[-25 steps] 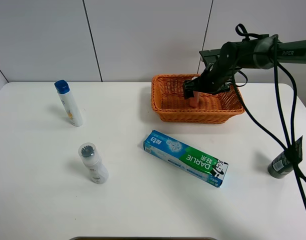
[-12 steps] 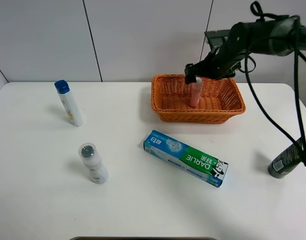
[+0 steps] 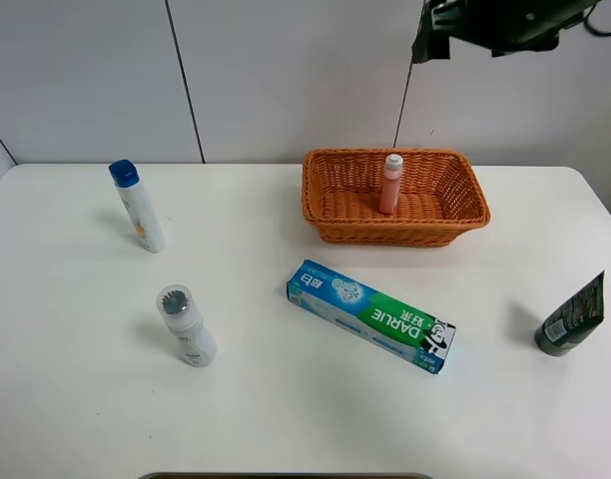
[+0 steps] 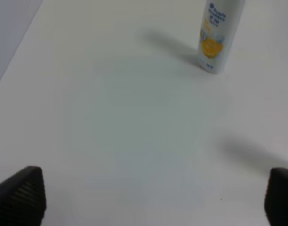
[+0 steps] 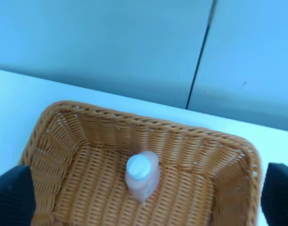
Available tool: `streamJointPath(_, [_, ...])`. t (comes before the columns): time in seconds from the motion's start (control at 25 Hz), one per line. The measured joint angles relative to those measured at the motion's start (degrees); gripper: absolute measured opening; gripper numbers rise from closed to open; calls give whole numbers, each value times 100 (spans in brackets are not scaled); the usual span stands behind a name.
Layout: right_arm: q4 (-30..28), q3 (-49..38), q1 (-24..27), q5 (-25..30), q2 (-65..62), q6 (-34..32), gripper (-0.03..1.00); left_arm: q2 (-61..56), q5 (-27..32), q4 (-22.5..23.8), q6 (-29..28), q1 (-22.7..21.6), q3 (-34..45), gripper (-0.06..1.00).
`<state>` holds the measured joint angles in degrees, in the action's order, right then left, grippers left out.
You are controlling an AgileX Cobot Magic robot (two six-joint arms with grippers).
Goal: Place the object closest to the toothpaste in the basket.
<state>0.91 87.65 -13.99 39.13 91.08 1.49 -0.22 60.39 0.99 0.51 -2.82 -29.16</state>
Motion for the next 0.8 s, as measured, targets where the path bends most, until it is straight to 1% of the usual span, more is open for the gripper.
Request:
streamJointPath(0.28, [-53, 0, 0, 791, -1437, 42, 99, 0, 0, 0, 0, 0, 0, 94])
streamJointPath(0.68, [-91, 0, 0, 2138, -3503, 597, 99, 0, 0, 0, 0, 0, 0, 94])
streamJointPath(0.8, [-296, 2, 0, 2374, -4117, 627, 99, 0, 0, 0, 0, 0, 0, 94])
